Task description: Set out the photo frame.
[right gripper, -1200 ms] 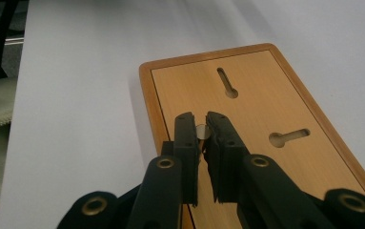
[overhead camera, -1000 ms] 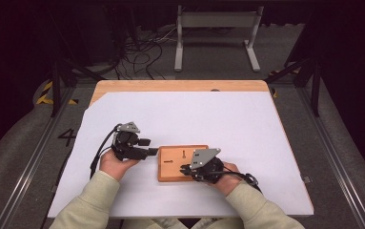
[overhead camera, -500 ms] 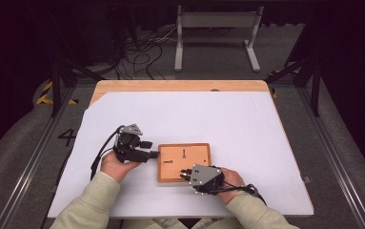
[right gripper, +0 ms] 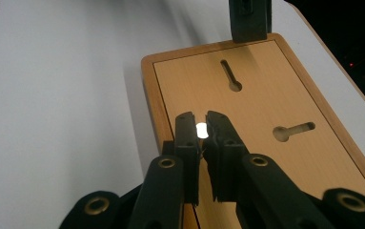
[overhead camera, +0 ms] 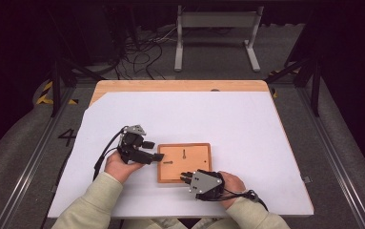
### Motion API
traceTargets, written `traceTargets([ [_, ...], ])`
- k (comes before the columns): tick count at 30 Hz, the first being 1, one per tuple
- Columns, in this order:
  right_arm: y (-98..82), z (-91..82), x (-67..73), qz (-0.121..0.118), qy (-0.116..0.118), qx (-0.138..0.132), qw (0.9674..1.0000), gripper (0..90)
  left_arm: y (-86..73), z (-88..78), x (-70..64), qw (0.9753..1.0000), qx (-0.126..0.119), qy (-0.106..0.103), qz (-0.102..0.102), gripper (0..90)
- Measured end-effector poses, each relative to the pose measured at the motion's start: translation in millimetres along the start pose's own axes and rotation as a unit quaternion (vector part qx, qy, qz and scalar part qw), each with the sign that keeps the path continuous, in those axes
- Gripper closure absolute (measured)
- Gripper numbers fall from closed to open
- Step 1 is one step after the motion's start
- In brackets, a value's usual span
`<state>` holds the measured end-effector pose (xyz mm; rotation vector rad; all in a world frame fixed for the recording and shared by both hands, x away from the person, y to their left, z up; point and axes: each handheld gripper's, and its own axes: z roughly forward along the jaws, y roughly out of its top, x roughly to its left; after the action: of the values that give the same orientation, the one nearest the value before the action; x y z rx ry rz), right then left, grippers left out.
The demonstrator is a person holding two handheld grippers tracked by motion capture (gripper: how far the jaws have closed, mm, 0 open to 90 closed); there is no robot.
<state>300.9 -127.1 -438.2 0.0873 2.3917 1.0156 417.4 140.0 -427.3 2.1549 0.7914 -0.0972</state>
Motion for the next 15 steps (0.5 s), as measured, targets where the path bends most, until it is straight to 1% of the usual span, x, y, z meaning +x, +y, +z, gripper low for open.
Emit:
traceTargets([
  [2, 0.1, 0.0, 0.1, 0.000, -0.001, 0.000, 1.0000, 83.6, 1.0, 3.4, 2.3, 0.9999, 0.003, -0.008, -0.009, 26.0],
  [5, 0.0, 0.0, 0.5, -0.004, -0.001, 0.000, 1.0000, 83.6, 3.5, 12.1, 5.5, 0.9991, 0.017, -0.025, -0.029, 21.9],
  [6, 0.0, 0.0, 0.5, -0.004, -0.001, 0.000, 1.0000, 83.6, 3.5, 12.1, 5.5, 0.9991, 0.017, -0.025, -0.029, 20.8],
  [8, -0.2, 0.1, 0.4, -0.003, -0.002, 0.000, 1.0000, 83.7, 4.8, 17.3, 6.0, 0.9984, 0.023, -0.037, -0.035, 20.1],
  [15, 0.0, -0.1, 1.5, -0.008, -0.005, 0.001, 1.0000, 83.7, 8.0, 28.9, 10.4, 0.9963, 0.022, -0.072, -0.041, 19.1],
])
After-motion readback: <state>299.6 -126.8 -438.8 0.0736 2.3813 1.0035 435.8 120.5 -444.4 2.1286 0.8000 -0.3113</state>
